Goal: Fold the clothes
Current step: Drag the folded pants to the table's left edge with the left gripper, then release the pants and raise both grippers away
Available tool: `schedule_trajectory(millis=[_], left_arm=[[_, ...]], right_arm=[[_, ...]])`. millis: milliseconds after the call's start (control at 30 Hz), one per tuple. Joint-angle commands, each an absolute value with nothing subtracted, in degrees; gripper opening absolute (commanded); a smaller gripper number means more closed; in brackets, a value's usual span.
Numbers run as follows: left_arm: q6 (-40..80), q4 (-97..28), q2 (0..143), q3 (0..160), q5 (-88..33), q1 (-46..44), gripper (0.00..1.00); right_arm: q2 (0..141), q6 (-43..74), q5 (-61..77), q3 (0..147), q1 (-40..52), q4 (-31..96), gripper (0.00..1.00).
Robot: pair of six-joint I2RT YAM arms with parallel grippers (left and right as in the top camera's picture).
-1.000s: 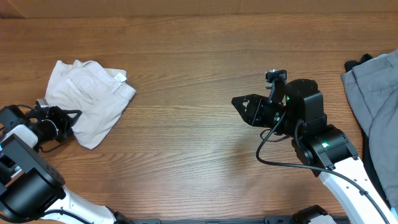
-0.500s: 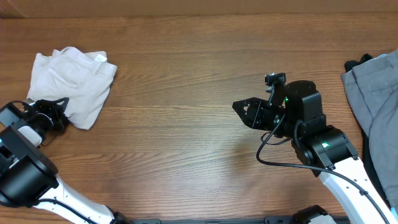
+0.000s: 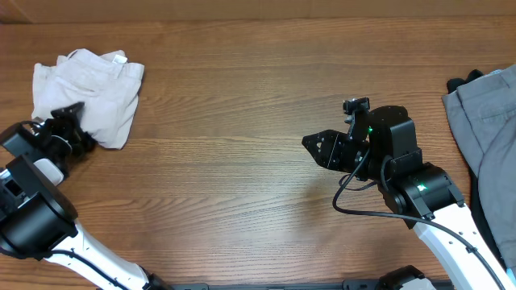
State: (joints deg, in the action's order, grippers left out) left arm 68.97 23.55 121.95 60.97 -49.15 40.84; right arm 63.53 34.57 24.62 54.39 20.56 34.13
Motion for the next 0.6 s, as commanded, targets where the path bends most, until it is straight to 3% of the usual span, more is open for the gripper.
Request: schedule_trajectory(millis=[0, 333, 467, 567], left_arm=[[70.19, 24.73, 122.67, 61.14, -58.61, 40.99, 1.00], [59.68, 23.11, 116.77, 61.14, -78.24, 42.94, 1.00], [48.60, 5.63, 110.93, 61.14, -70.87, 43.16, 1.00], [41.91, -14.24, 106.69, 61.14, -56.10, 43.27, 1.00]], right_arm=[[63.07, 34.44, 24.71, 54.50, 20.40, 33.95, 0.27], [63.07, 34.46, 24.69, 54.50, 20.38, 33.23, 0.31], [63.05, 34.46, 25.19, 54.50, 20.40, 33.10, 0.31], [63.05, 34.46, 25.80, 54.50, 20.40, 33.12, 0.31]])
